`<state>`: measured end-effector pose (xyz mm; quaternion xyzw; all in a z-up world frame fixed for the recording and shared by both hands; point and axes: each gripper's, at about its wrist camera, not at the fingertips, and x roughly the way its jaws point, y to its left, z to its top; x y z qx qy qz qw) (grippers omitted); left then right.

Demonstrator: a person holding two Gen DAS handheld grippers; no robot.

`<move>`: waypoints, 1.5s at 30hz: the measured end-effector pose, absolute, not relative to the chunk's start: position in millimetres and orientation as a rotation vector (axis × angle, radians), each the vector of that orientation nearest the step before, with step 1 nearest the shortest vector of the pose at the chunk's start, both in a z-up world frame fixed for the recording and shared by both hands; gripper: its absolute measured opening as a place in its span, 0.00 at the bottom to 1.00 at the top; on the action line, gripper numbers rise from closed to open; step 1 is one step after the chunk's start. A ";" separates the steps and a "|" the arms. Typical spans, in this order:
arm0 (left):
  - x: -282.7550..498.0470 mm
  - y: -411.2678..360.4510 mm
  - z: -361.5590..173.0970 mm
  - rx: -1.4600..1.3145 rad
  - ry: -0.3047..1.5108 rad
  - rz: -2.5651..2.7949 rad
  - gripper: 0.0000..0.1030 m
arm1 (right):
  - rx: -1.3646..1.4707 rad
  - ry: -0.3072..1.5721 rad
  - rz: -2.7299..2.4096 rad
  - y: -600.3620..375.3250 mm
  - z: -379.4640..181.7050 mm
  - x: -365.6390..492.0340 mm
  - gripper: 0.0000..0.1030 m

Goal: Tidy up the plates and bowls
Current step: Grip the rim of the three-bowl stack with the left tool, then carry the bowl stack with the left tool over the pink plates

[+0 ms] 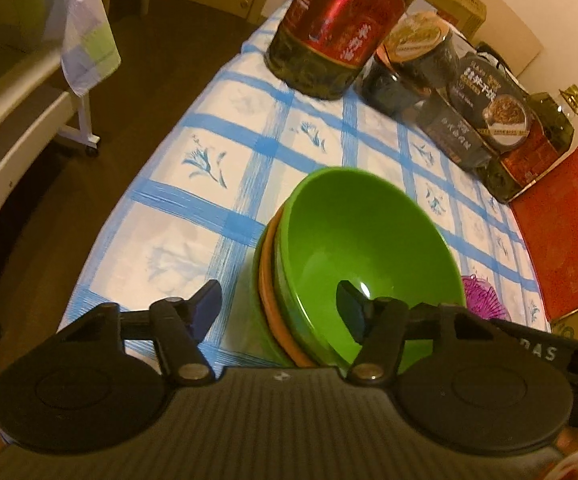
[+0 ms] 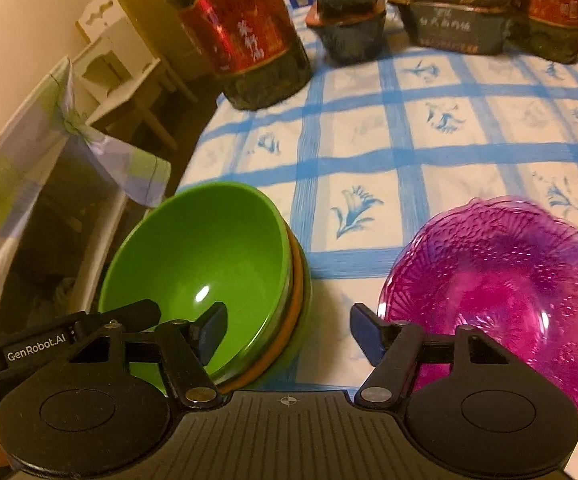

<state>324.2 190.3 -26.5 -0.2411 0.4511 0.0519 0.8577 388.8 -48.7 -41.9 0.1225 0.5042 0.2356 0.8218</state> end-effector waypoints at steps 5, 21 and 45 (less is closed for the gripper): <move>331.2 189.8 -34.6 -0.499 0.967 0.103 0.40 | 0.276 1.095 0.501 -46.5 -50.2 397.2 0.47; 325.0 178.3 -33.8 -0.437 0.982 0.107 0.27 | 0.258 1.080 0.487 -40.6 -47.9 388.3 0.26; 193.5 97.7 -12.9 -0.371 0.990 0.038 0.28 | 0.397 1.104 0.392 -131.0 -41.0 232.9 0.26</move>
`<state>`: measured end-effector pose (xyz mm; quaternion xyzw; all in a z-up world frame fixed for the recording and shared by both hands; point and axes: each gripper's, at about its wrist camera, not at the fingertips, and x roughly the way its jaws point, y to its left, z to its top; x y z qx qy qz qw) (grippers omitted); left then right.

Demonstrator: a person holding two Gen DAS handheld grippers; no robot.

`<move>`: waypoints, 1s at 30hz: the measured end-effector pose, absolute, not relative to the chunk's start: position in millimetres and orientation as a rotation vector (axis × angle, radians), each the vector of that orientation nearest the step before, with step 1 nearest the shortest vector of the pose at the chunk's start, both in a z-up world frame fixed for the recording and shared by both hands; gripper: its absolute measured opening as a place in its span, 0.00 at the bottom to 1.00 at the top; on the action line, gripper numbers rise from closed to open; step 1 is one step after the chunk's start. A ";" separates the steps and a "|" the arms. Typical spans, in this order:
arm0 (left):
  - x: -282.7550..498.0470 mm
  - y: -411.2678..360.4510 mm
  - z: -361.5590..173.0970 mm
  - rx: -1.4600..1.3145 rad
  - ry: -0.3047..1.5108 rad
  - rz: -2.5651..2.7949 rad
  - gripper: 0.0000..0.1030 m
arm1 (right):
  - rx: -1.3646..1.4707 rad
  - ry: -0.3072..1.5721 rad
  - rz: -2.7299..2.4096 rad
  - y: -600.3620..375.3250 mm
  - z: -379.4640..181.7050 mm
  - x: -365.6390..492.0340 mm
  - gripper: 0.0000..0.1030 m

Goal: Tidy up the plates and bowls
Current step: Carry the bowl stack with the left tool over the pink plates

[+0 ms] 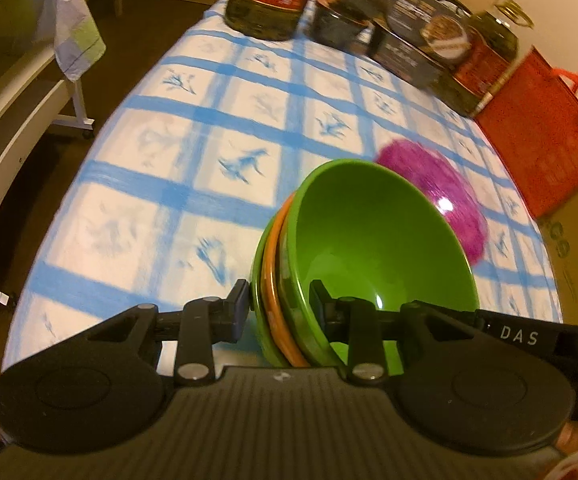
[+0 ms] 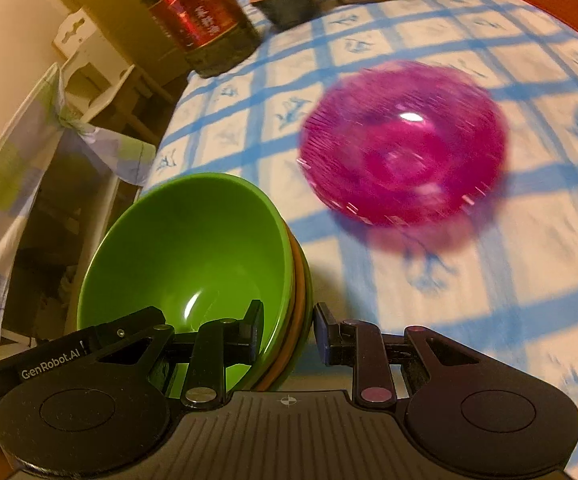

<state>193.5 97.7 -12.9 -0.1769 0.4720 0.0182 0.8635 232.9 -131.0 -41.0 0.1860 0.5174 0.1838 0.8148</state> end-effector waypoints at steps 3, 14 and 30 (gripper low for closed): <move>181.9 79.7 -11.8 -0.359 0.994 0.007 0.28 | 0.406 1.096 0.370 -151.3 -38.5 214.8 0.26; 155.2 26.7 -12.0 -0.336 1.011 -0.069 0.28 | 0.426 1.064 0.297 -204.9 -29.7 174.7 0.26; 154.8 -2.9 -0.9 -0.305 0.998 -0.118 0.28 | 0.457 1.035 0.257 -235.8 -19.7 160.2 0.26</move>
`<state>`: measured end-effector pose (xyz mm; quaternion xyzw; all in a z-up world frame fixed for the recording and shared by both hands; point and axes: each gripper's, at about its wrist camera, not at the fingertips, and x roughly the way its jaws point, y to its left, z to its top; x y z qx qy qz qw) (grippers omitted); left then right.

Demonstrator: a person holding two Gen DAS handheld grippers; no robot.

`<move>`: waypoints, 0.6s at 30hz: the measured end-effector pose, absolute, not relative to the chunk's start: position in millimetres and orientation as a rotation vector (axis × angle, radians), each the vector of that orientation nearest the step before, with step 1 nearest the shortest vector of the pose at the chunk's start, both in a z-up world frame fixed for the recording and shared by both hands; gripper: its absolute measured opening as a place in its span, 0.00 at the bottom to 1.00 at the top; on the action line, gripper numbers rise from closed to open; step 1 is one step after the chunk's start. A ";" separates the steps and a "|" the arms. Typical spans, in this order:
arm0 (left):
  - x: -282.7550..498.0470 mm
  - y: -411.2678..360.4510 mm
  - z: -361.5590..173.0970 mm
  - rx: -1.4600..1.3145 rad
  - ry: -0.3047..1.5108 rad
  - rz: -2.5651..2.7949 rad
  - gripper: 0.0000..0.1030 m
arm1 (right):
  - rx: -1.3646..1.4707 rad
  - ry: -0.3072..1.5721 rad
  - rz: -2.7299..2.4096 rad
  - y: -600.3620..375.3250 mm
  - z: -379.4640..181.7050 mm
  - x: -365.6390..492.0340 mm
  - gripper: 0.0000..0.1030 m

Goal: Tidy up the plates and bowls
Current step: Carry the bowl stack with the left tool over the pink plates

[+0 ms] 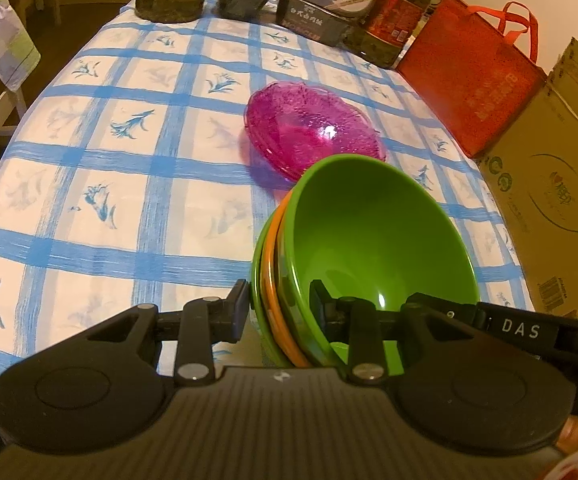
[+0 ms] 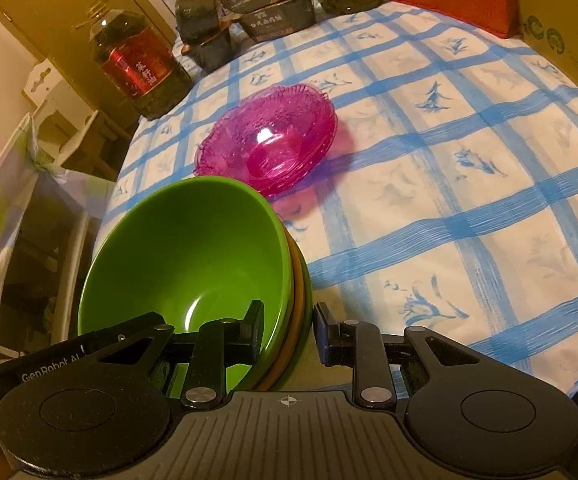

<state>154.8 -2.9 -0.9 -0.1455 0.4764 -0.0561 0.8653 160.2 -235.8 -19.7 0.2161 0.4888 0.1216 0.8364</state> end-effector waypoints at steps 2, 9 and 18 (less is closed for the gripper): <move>156.4 -5.6 1.1 -0.298 0.995 -0.123 0.28 | 0.460 1.029 0.255 -237.9 -17.7 159.7 0.26; 163.7 -15.1 11.7 -0.273 0.978 -0.138 0.28 | 0.475 1.009 0.250 -246.8 -9.8 162.4 0.26; 181.7 -23.9 26.6 -0.265 0.961 -0.153 0.28 | 0.465 0.970 0.246 -255.8 9.8 181.0 0.26</move>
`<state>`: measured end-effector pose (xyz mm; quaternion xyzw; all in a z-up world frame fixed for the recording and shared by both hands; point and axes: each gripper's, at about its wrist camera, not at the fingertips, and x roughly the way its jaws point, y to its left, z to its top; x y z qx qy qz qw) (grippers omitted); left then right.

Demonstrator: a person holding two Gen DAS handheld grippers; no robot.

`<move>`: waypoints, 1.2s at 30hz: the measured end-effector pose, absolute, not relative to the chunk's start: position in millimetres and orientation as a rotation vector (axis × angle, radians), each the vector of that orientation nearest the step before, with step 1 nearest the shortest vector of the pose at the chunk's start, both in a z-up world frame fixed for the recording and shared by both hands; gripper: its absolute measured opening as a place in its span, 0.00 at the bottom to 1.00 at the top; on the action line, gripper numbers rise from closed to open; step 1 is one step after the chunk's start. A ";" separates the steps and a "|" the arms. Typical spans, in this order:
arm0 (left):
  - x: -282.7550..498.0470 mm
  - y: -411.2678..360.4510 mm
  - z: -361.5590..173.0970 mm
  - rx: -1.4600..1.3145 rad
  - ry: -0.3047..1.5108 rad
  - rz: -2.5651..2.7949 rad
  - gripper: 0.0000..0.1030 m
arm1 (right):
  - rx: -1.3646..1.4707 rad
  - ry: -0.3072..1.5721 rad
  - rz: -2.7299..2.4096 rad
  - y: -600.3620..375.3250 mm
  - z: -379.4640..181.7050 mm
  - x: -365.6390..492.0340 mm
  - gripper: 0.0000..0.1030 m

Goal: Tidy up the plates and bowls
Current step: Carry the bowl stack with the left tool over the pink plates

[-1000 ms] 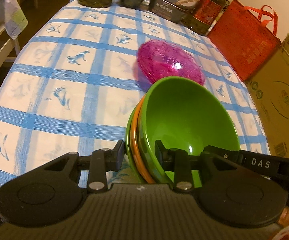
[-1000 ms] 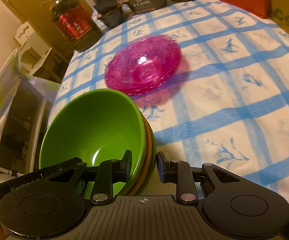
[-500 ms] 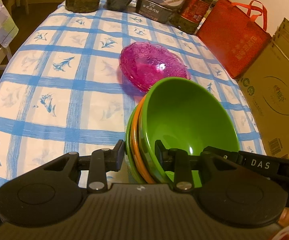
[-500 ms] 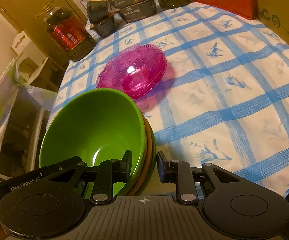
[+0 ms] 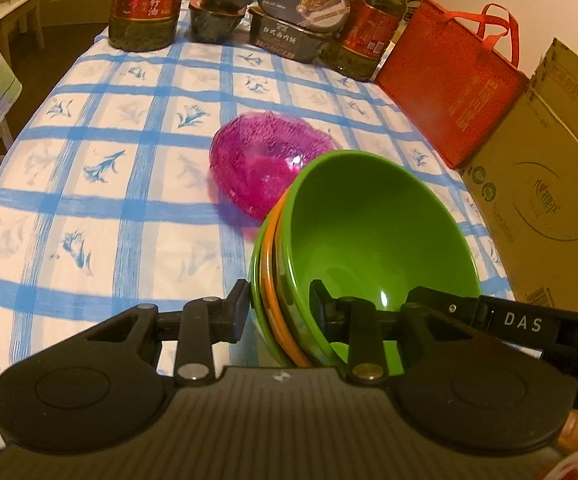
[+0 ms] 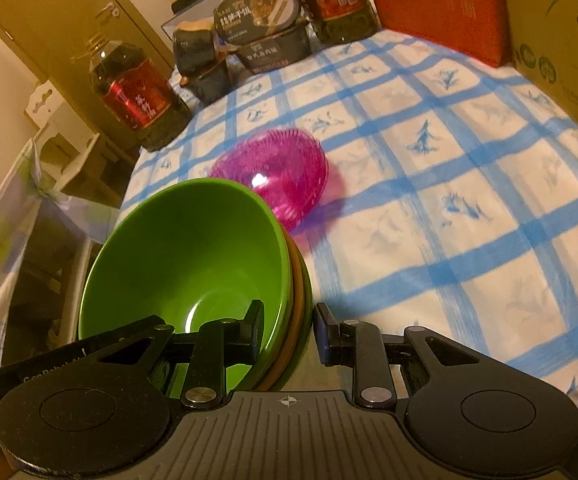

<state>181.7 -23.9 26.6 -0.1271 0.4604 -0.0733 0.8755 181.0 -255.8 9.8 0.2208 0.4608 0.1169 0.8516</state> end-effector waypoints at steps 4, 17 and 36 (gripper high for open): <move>194.4 -26.4 32.5 -0.266 0.952 -0.158 0.28 | 0.463 0.962 0.245 -258.3 17.5 194.4 0.26; 263.2 -20.6 45.4 -0.283 0.925 -0.148 0.27 | 0.439 0.940 0.262 -253.0 31.1 264.5 0.26; 355.5 -5.8 -7.5 -0.279 1.003 -0.111 0.27 | 0.383 1.032 0.271 -232.3 -17.6 366.3 0.25</move>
